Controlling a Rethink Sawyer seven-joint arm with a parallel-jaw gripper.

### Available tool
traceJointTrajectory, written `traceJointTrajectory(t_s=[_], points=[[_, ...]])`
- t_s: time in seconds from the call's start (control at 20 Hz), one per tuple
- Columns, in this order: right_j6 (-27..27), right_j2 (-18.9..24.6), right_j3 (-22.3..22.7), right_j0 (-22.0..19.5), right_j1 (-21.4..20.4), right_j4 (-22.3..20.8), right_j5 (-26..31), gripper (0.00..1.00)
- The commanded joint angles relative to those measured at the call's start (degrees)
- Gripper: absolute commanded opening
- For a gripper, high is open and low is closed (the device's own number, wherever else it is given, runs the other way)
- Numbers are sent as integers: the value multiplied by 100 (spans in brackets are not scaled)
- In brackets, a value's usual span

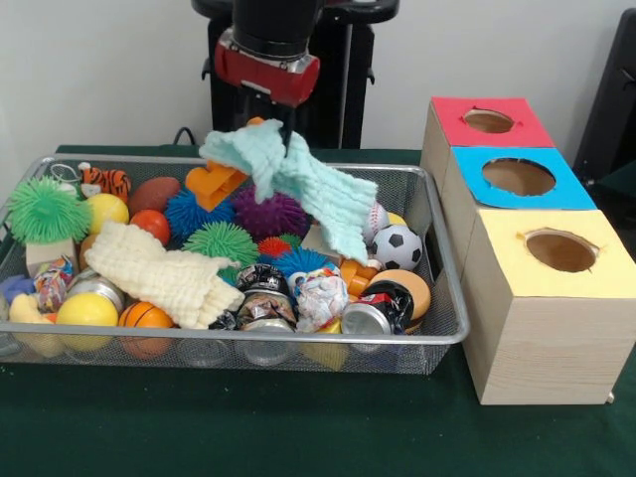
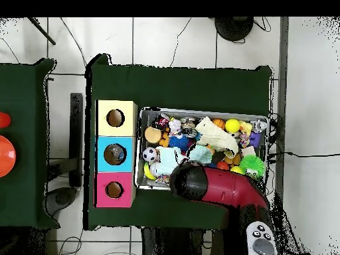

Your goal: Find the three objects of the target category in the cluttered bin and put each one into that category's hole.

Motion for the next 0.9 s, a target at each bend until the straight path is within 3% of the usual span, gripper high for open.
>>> traceJointTrajectory(t_s=[0.05,0.25,0.45,0.75,0.9], points=[[217,-798,-961,73,830,-1305,-901,100],[472,-1150,-1265,111,1332,-1737,-1472,100],[381,-961,-1448,-228,1766,-1814,-1782,100],[51,-181,-1611,-916,2538,-1814,-2025,100],[-131,293,-1689,-1159,2829,-1699,-1774,100]])
